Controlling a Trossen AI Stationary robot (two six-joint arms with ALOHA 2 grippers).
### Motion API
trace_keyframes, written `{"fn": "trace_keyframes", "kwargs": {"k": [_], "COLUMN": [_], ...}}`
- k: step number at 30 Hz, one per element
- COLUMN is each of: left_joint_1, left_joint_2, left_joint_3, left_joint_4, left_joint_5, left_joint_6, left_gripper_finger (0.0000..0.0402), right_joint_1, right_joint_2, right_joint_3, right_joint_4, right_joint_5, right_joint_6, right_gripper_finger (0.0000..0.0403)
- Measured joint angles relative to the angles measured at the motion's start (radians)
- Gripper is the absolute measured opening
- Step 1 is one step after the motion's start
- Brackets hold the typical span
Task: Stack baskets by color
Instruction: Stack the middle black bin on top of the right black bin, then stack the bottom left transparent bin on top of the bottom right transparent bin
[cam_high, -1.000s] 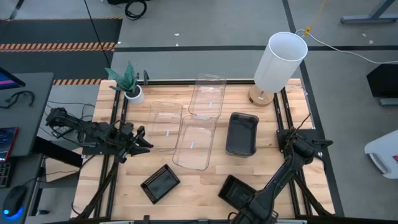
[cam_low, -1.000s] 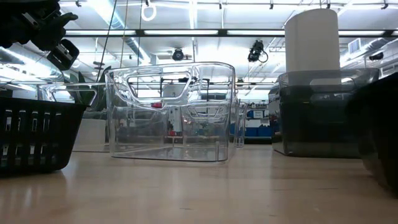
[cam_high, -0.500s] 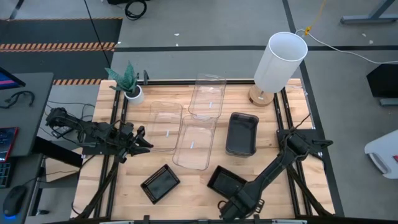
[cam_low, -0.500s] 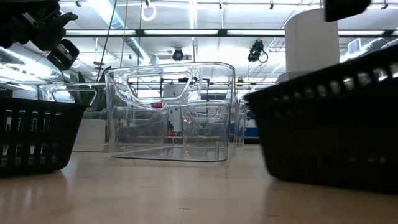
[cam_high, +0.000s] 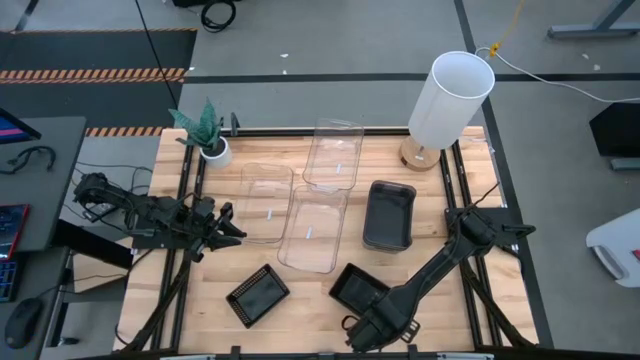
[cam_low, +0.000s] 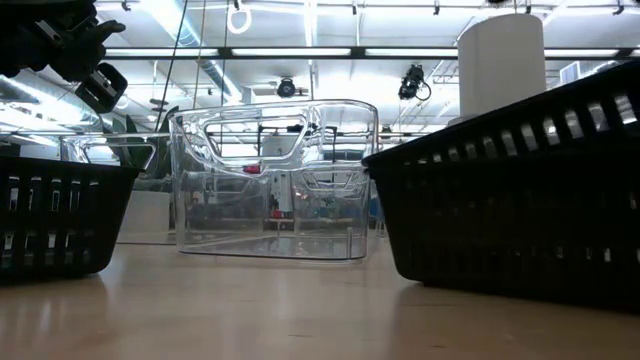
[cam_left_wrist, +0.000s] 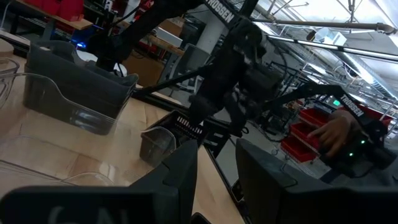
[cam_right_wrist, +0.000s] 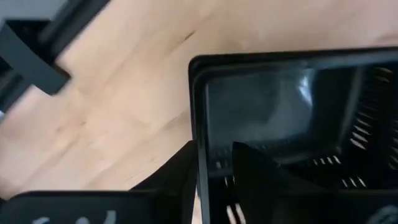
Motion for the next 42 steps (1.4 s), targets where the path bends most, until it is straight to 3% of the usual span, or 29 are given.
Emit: {"fn": "trace_keyframes", "kwargs": {"k": [10,26,33,42], "left_joint_1": [0.0,0.0,0.0,0.0], "left_joint_2": [0.0,0.0,0.0,0.0], "left_joint_3": [0.0,0.0,0.0,0.0], "left_joint_4": [0.0,0.0,0.0,0.0], "left_joint_5": [0.0,0.0,0.0,0.0], "left_joint_6": [0.0,0.0,0.0,0.0], "left_gripper_finger": [0.0117,0.0117,0.0117,0.0117], "right_joint_1": [-0.006,-0.005,-0.032,-0.092], "right_joint_2": [-0.002,-0.001,-0.001,-0.038], "right_joint_3": [0.13,-0.138,-0.014,0.08], "right_joint_4": [-0.052,0.171,-0.028,-0.015], "right_joint_5": [0.03,0.071,0.136,0.124], "right_joint_6": [0.119,0.071,0.074,0.261], "right_gripper_finger": [0.011,0.011,0.011,0.0106]}}
